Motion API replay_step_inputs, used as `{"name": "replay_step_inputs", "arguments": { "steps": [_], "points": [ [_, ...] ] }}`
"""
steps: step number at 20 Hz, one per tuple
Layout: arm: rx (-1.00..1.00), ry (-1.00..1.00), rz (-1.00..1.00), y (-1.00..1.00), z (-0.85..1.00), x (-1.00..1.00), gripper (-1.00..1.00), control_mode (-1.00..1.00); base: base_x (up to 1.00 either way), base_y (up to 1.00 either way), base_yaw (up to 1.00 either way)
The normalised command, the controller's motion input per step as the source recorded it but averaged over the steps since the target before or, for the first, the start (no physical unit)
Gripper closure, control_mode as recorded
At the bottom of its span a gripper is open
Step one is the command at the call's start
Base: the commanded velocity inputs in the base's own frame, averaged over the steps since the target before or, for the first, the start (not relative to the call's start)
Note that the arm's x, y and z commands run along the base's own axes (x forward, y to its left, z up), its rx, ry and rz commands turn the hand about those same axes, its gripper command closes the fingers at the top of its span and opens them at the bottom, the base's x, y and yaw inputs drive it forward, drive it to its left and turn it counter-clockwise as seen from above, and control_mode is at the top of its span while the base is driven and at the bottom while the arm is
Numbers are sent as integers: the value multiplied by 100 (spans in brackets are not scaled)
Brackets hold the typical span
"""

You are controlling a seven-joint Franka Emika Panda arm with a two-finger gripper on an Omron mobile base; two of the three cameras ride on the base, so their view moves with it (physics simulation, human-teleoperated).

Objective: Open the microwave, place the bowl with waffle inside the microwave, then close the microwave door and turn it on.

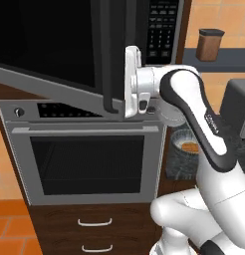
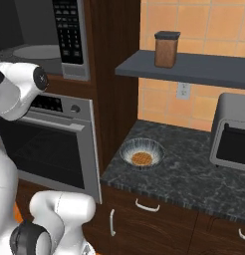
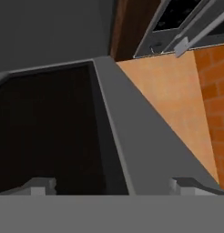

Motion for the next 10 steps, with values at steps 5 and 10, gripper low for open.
{"name": "replay_step_inputs", "arguments": {
  "steps": [5,10],
  "points": [
    [0,1,16,92,0,-60,-100,-100,0,0,0],
    [0,11,8,100,0,-7,-100,-100,0,0,0]
  ]
}}
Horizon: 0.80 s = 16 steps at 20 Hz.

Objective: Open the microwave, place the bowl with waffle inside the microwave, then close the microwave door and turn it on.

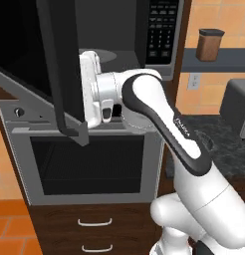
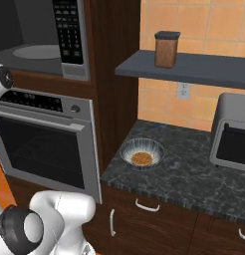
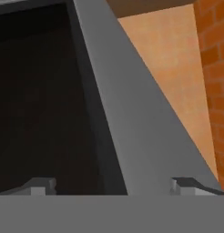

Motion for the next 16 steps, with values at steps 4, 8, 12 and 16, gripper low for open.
{"name": "replay_step_inputs", "arguments": {
  "steps": [4,8,12,16],
  "points": [
    [0,12,7,100,0,-3,-100,-100,0,0,0],
    [0,11,4,100,0,-13,-100,-100,0,0,0],
    [-4,10,0,100,0,-3,-100,-100,0,0,0],
    [-13,9,0,50,-15,1,-100,-100,0,0,0]
  ]
}}
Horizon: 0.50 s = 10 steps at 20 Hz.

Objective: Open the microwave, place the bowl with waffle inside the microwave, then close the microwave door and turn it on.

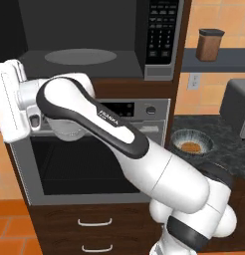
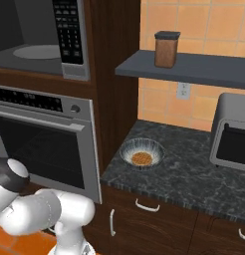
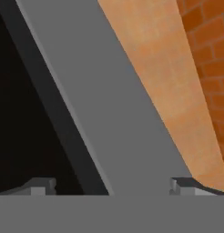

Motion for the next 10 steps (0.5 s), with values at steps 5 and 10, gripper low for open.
{"name": "replay_step_inputs", "arguments": {
  "steps": [5,10],
  "points": [
    [-21,-16,-3,-67,-14,-54,-100,-100,0,0,0],
    [-19,-18,-10,-100,-2,-71,-100,-100,0,0,0]
  ]
}}
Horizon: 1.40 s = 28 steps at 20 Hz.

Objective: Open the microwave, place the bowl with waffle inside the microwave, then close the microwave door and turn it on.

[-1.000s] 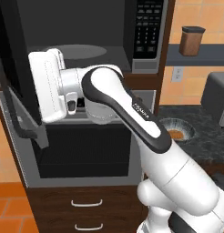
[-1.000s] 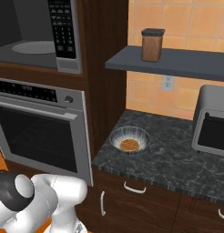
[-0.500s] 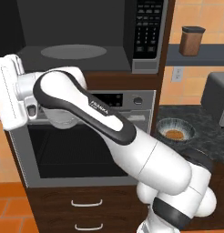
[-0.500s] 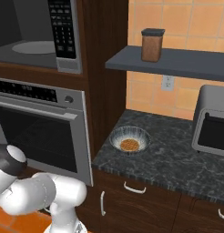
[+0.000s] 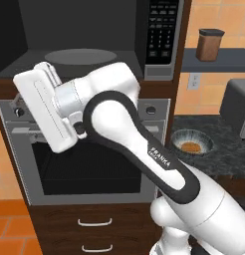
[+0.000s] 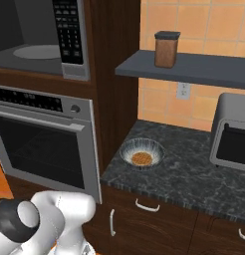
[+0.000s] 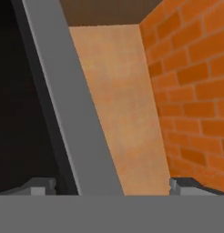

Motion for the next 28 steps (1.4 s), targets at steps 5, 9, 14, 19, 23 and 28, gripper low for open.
{"name": "replay_step_inputs", "arguments": {
  "steps": [5,9,14,19,23,28],
  "points": [
    [-22,-12,-9,-100,-18,-28,-100,-100,0,0,0],
    [-20,-7,-5,-100,-25,0,-100,-100,0,0,0],
    [-15,-10,-2,-100,-35,0,-100,-100,0,0,0],
    [-13,-11,0,-100,-35,0,-100,-100,0,0,0],
    [-11,-15,0,-100,-32,-6,-100,-100,0,0,0],
    [-12,-15,0,-100,-24,-6,-100,-100,0,0,0]
  ]
}}
